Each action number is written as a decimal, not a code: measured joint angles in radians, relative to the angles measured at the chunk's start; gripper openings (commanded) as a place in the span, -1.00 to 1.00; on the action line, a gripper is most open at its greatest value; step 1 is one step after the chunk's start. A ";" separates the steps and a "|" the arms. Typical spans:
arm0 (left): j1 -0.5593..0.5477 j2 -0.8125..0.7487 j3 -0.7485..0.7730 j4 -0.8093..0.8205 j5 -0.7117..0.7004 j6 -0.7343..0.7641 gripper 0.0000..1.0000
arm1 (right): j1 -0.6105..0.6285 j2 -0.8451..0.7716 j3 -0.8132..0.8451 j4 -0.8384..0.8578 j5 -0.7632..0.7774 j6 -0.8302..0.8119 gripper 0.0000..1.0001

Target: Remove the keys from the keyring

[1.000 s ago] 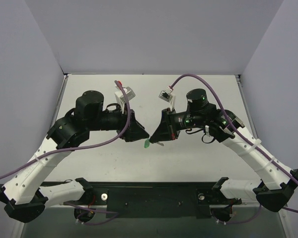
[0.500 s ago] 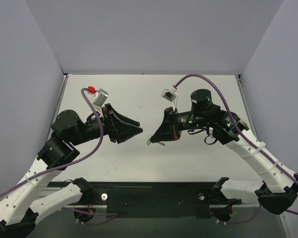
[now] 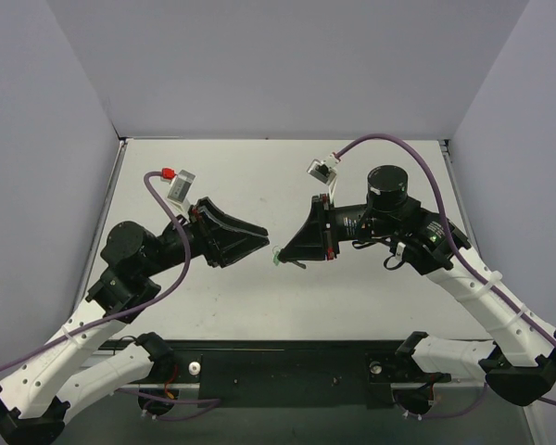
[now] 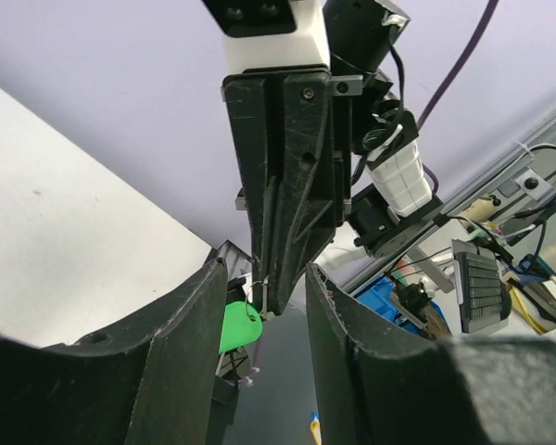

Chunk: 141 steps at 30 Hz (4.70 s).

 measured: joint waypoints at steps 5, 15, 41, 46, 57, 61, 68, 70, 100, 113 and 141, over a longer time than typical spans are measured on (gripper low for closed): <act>0.000 0.002 -0.001 0.037 0.025 -0.020 -0.10 | 0.000 0.000 0.000 0.002 0.000 0.003 -1.00; 0.000 0.006 -0.026 0.056 0.061 -0.027 -0.18 | 0.000 0.003 0.000 0.005 0.000 0.011 -1.00; 0.000 0.008 -0.069 0.072 0.070 -0.050 -0.39 | 0.000 0.023 0.000 0.033 -0.001 0.034 -1.00; 0.000 0.008 -0.074 0.081 0.070 -0.055 -0.68 | 0.000 0.023 0.000 0.039 -0.001 0.034 -1.00; 0.000 0.011 -0.080 0.098 0.072 -0.071 -1.00 | 0.000 0.023 0.000 0.046 0.001 0.044 -1.00; 0.000 0.017 -0.078 0.095 0.073 -0.068 -1.00 | 0.000 0.024 0.001 0.042 0.012 0.048 -1.00; 0.013 0.047 -0.017 -0.014 0.092 0.007 -1.00 | -0.002 0.056 0.031 -0.008 0.021 0.052 -1.00; 0.014 0.061 0.011 -0.051 0.108 0.032 -1.00 | -0.002 0.063 0.043 -0.028 0.020 0.050 -1.00; 0.017 0.181 0.208 -0.409 0.199 0.320 0.03 | 0.003 0.109 0.081 -0.195 0.021 -0.010 -1.00; -0.002 0.135 0.219 -0.377 0.101 0.247 0.50 | 0.014 0.089 -0.013 -0.071 0.175 0.055 -1.00; -0.002 -0.018 0.124 -0.338 -0.117 0.189 0.36 | -0.086 -0.028 -0.311 0.364 0.217 0.286 -1.00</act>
